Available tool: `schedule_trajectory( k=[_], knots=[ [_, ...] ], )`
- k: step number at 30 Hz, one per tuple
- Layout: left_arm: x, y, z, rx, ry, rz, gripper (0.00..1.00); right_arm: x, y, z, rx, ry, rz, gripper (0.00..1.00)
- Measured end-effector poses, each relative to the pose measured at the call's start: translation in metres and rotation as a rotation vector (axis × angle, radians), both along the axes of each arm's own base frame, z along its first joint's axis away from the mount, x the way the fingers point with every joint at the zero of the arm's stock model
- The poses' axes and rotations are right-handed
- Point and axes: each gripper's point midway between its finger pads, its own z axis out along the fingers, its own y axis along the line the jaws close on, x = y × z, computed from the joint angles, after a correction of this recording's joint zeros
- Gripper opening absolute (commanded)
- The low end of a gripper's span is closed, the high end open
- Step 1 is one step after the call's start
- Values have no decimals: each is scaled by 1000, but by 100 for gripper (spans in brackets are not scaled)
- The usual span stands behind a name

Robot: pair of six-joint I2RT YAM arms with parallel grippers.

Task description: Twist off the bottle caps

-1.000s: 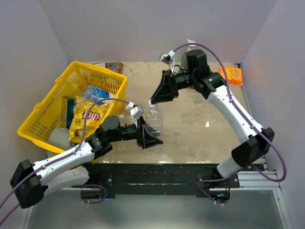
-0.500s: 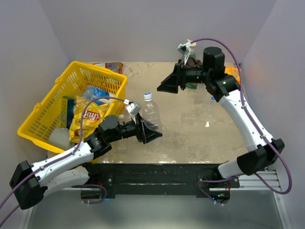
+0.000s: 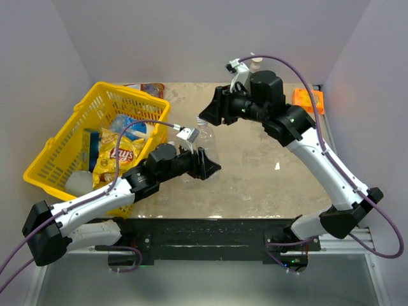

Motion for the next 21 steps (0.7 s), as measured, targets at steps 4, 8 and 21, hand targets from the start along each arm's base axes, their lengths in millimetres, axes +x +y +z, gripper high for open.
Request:
schedule_trajectory(
  k=[4, 8, 21],
  knots=[
    [0, -3, -2, 9, 2, 5, 39, 3, 4, -23, -66, 44, -29, 51],
    [-2, -6, -2, 13, 2, 1, 39, 5, 6, -32, -92, 58, -43, 51],
    [-1, -13, -4, 32, 10, 0, 39, 4, 8, -32, -95, 55, -41, 52]
  ],
)
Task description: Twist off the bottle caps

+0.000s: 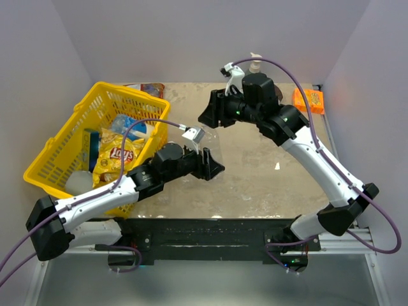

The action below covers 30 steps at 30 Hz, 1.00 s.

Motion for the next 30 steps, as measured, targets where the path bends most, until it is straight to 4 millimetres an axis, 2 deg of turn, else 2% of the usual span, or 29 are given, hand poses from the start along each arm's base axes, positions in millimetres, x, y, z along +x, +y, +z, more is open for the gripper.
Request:
schedule_trajectory(
  k=[16, 23, 27, 30],
  knots=[
    [-7, -9, 1, 7, 0, -24, 38, -2, 8, -7, -9, 12, 18, 52],
    [-10, -11, 1, 9, -6, -39, 38, 0, 11, -12, -25, 13, 23, 27],
    [-13, -11, 3, -6, -13, -51, 38, -2, 12, -12, -27, 7, 42, 21],
    [-20, -7, 5, -35, -24, -76, 38, -10, 17, -10, -10, 12, 105, 18]
  ],
)
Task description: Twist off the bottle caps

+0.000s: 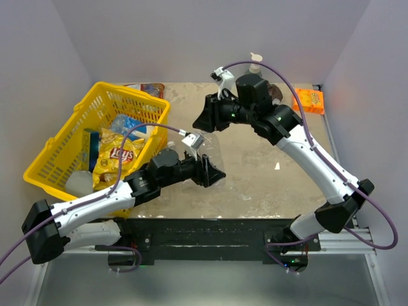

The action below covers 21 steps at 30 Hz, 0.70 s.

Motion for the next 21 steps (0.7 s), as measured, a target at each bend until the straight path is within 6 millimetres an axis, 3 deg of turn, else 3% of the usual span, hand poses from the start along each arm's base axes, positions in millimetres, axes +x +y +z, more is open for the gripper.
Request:
schedule_trajectory(
  k=[11, 13, 18, 21],
  knots=[
    [-36, 23, 18, -189, -62, -209, 39, -44, 14, 20, 264, 72, 474, 19],
    [-41, 22, 22, -207, -68, -243, 39, -50, 13, 26, 295, 70, 534, 26],
    [-44, 21, 29, -233, -84, -263, 39, -55, 10, 37, 335, 58, 586, 73],
    [-37, 23, 27, -224, -73, -229, 39, -51, 7, 41, 345, 55, 566, 80]
  ],
)
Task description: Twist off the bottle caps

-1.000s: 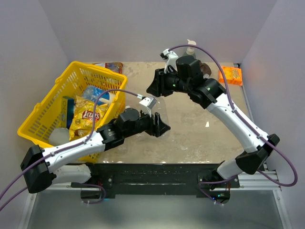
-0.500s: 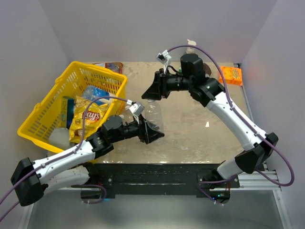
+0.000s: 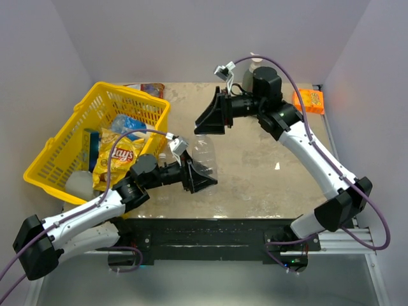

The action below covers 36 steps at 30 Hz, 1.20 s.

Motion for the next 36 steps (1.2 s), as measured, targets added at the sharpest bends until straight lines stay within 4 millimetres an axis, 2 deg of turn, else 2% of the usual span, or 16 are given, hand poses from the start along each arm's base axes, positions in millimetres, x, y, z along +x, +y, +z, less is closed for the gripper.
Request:
schedule_trajectory(
  k=[3, 6, 9, 13, 16, 22, 29, 36],
  knots=[
    [3, 1, -3, 10, 10, 20, 39, 12, -7, 4, 0, -4, -73, 80],
    [8, 3, -7, 25, 22, 47, 39, 25, -15, 11, -3, -21, -176, 76],
    [16, 6, -16, 60, 48, 98, 38, 36, -24, 13, -29, -24, -315, 68],
    [36, 10, -22, 124, 90, 210, 38, 49, -33, 9, -99, -19, -480, 52],
    [48, 12, -25, 158, 107, 270, 38, 49, -31, 2, -158, -20, -547, 47],
    [56, 15, -34, 204, 131, 318, 37, 41, -23, -12, -239, -14, -584, 47],
    [59, 15, -38, 223, 141, 331, 37, 47, -19, -25, -277, -2, -602, 51],
    [52, 6, -40, 239, 139, 302, 37, 51, -14, -36, -307, 10, -602, 53]
  ],
)
